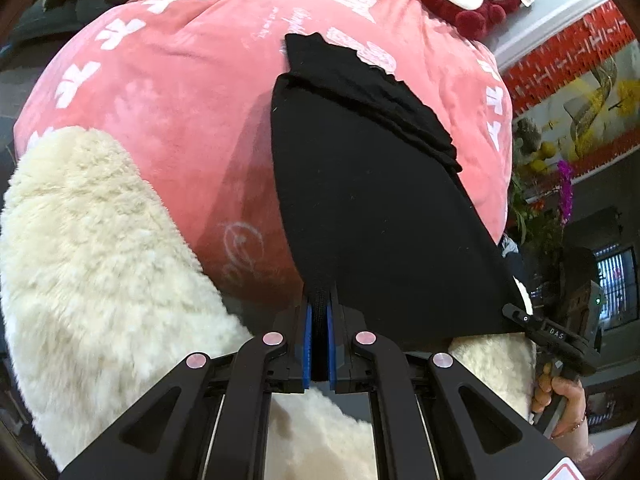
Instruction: Fold small clothes
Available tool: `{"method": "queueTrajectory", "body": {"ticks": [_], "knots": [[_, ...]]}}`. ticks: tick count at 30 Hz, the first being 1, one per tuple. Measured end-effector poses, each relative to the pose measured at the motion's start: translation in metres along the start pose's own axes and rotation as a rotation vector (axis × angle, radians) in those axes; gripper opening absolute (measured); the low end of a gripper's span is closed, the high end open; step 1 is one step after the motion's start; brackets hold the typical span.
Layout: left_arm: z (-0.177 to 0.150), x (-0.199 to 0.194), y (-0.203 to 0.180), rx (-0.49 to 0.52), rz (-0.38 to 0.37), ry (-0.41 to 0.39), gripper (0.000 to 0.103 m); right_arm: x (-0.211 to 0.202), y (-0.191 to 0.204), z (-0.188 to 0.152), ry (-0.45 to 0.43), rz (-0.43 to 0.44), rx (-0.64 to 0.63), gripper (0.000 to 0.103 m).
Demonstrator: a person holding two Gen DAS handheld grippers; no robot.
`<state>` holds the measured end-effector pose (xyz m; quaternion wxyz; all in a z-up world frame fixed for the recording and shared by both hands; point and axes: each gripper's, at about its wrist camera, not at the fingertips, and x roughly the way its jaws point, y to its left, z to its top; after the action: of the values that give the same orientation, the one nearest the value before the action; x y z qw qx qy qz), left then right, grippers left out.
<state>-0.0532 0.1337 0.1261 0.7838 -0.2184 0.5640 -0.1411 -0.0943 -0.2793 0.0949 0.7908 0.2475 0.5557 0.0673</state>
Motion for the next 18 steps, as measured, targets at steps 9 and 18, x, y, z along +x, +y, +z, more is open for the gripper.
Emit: {"method": "queueTrajectory", "body": {"ticks": [9,18], "knots": [[0.085,-0.019,-0.042,0.118,-0.04,-0.118,0.003,-0.037,0.029,0.103,-0.218,0.114,-0.048,0.005],[0.271,0.067,-0.099,0.211,0.185,-0.32,0.066,0.052,0.045,0.293,-0.344,-0.135,-0.085,0.027]]}}
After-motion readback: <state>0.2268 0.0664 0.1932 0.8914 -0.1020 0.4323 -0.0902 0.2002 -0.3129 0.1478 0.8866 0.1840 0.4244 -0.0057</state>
